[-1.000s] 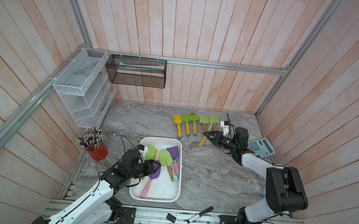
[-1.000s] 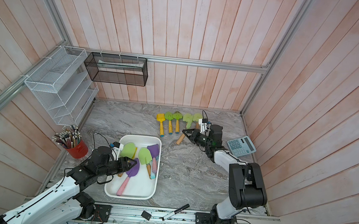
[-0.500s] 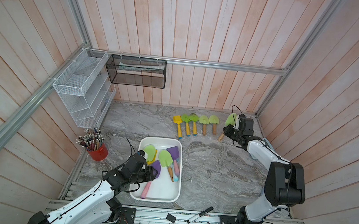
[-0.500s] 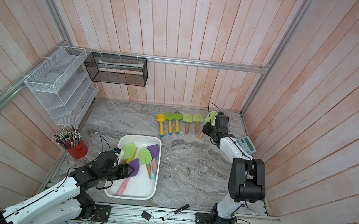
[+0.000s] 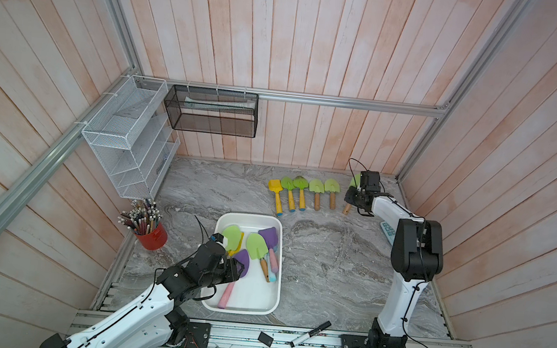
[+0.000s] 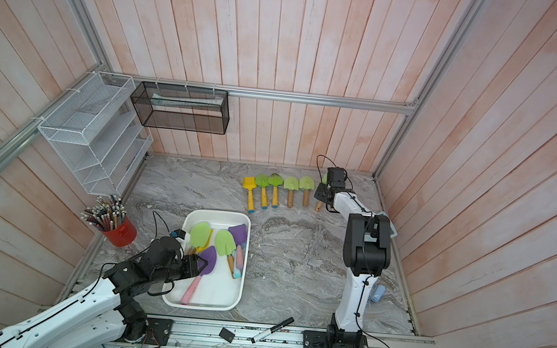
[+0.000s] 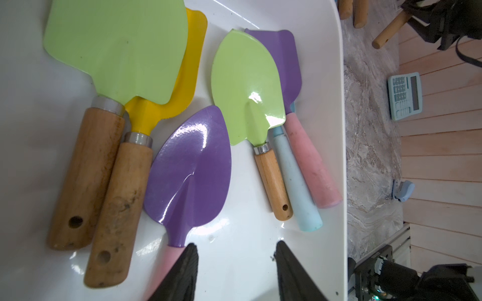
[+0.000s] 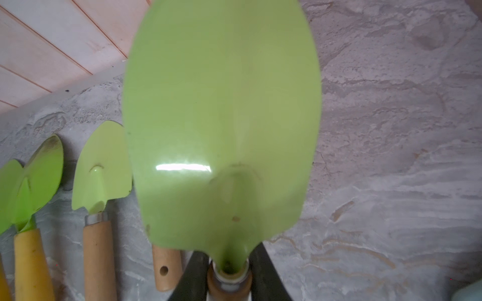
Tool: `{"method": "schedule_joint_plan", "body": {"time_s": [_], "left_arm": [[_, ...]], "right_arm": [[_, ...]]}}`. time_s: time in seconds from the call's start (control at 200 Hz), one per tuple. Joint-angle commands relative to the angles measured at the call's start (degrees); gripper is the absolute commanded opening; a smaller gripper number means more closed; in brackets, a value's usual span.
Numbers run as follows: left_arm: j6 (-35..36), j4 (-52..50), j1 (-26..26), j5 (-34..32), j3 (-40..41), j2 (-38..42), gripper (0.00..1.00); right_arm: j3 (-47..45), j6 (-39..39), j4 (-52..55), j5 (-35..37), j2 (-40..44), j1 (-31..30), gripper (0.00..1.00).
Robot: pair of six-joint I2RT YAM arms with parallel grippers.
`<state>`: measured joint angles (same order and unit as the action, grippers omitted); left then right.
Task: Take the shovel out of the storage box
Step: Place the shovel at the center of the board.
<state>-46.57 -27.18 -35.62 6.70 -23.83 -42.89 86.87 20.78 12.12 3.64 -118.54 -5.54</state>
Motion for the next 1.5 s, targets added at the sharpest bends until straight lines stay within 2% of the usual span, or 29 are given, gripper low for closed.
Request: {"method": "schedule_joint_plan", "body": {"time_s": [0.0,0.215,0.41,0.69,1.11,1.495], "left_arm": [[-0.52,-1.64,-0.30,-1.33,1.48,1.28,0.51],[-0.97,-2.31,-0.35,-1.09,1.82,2.56,0.51],[-2.37,-2.11,-0.54,-1.36,2.75,4.43,0.50],[-4.13,-1.96,-1.08,-1.88,3.62,4.68,0.50],[-5.03,-2.97,-1.26,-2.66,3.36,4.38,0.50],[-4.94,-3.36,-1.47,-3.11,2.30,3.33,0.50]], "right_arm": [[3.78,-1.15,2.78,1.57,-2.75,0.12,0.19],[11.53,-1.94,6.13,1.15,-8.77,0.17,0.20],[15.42,-2.14,7.59,2.76,-13.16,0.28,0.21],[19.48,-2.91,9.66,0.10,-16.53,0.44,0.21],[19.91,-3.11,9.85,-0.30,-17.94,0.44,0.28],[19.26,-2.66,9.78,-0.72,-15.75,0.70,0.36]]}}
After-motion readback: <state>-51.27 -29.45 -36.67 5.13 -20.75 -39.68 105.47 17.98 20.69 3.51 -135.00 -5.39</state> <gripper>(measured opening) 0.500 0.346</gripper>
